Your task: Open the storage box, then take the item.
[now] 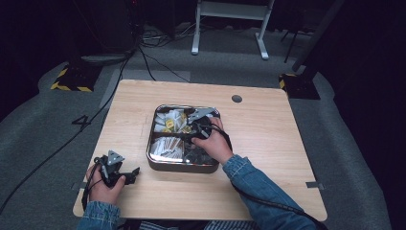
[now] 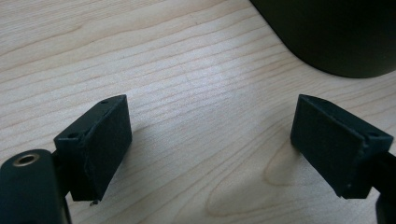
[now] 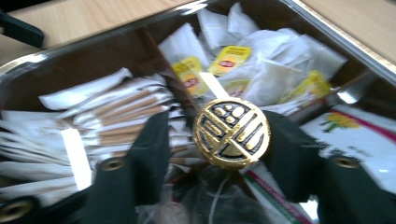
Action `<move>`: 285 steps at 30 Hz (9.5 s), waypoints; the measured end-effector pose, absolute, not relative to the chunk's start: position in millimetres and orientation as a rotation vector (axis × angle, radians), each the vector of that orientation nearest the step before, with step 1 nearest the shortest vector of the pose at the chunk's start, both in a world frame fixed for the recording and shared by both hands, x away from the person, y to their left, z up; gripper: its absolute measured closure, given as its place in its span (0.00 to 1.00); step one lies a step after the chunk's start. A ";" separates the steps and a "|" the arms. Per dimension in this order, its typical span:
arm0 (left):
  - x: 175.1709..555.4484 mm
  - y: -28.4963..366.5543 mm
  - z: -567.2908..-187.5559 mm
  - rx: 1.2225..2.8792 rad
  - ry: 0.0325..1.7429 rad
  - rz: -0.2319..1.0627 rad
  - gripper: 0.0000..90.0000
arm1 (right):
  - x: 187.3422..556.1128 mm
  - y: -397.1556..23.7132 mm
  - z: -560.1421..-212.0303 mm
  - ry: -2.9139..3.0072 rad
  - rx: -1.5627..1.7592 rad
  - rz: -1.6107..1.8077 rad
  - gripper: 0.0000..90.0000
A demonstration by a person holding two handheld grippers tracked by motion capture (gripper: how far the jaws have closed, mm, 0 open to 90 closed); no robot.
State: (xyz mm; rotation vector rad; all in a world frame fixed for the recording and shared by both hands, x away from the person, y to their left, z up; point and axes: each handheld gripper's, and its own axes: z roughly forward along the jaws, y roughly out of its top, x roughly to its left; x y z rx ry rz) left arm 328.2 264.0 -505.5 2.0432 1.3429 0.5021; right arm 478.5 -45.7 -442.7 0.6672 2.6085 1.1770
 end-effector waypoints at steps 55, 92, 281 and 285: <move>331.6 262.8 -505.5 2.050 1.335 0.496 0.13 | 472.5 -73.3 -397.7 2.453 0.707 1.295 0.66; 340.9 262.6 -505.6 2.063 1.310 0.483 0.12 | 466.1 -189.3 -354.1 2.351 0.813 1.179 0.66; 382.0 188.1 -438.9 1.989 1.110 0.272 0.99 | 407.3 -346.1 -458.0 2.201 1.193 1.206 0.33; 378.1 189.1 -430.3 1.916 1.027 0.257 0.98 | 407.2 -347.4 -458.3 2.201 1.195 1.208 0.33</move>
